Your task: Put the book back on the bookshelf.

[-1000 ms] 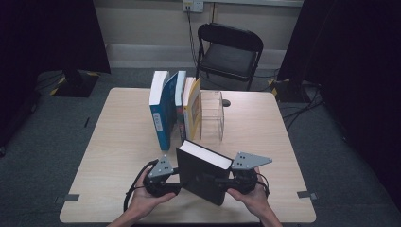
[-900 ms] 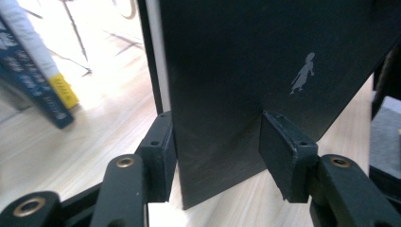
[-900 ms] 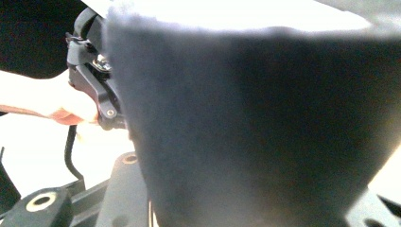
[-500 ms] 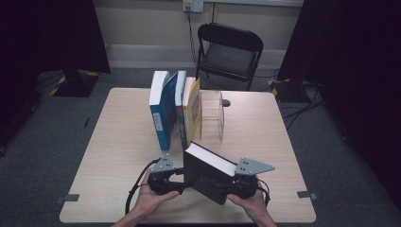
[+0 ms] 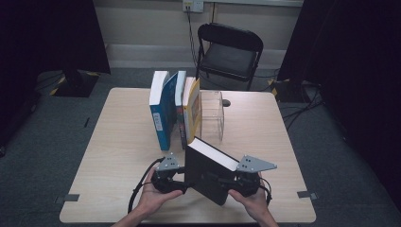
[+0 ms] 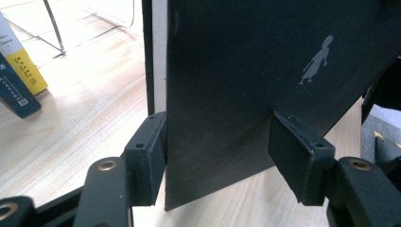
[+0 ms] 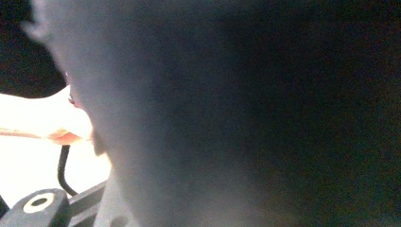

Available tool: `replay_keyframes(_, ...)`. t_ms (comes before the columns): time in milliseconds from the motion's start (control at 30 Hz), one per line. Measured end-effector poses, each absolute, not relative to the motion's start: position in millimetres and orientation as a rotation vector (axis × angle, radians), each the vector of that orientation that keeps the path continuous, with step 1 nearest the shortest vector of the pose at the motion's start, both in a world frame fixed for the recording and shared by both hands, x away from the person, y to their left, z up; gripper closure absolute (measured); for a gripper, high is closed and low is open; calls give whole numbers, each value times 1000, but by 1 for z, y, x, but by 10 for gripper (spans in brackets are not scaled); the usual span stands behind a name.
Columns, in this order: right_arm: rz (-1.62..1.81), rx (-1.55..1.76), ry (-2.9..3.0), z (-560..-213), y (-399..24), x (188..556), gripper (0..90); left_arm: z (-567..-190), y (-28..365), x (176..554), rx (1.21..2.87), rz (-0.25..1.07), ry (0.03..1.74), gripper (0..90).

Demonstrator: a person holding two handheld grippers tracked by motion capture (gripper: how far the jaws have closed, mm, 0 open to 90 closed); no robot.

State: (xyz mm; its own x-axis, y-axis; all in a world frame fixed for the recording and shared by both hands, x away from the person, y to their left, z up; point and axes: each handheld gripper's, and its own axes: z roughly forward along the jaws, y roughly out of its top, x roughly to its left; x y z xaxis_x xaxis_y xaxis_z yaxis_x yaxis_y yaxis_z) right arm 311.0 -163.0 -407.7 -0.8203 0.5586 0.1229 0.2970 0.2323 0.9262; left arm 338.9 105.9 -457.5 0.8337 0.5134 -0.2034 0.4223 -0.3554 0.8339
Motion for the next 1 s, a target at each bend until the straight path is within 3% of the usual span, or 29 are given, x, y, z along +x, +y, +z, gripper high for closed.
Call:
replay_keyframes(333, 1551, 914, 2150, -406, -168, 324, 520, -460, 85, 363, 1955, 201, 760, 359)
replay_keyframes(433, 1527, 976, 2089, -406, -172, 327, 525, -462, 80, 368, 1933, 210, 809, 453)
replay_keyframes(533, 1509, 1014, 2047, -406, -178, 330, 527, -463, 84, 366, 1968, 180, 805, 407)
replay_keyframes(1000, 1470, 1054, 1958, -403, -168, 345, 532, -469, 182, 368, 2034, 331, 1000, 334)
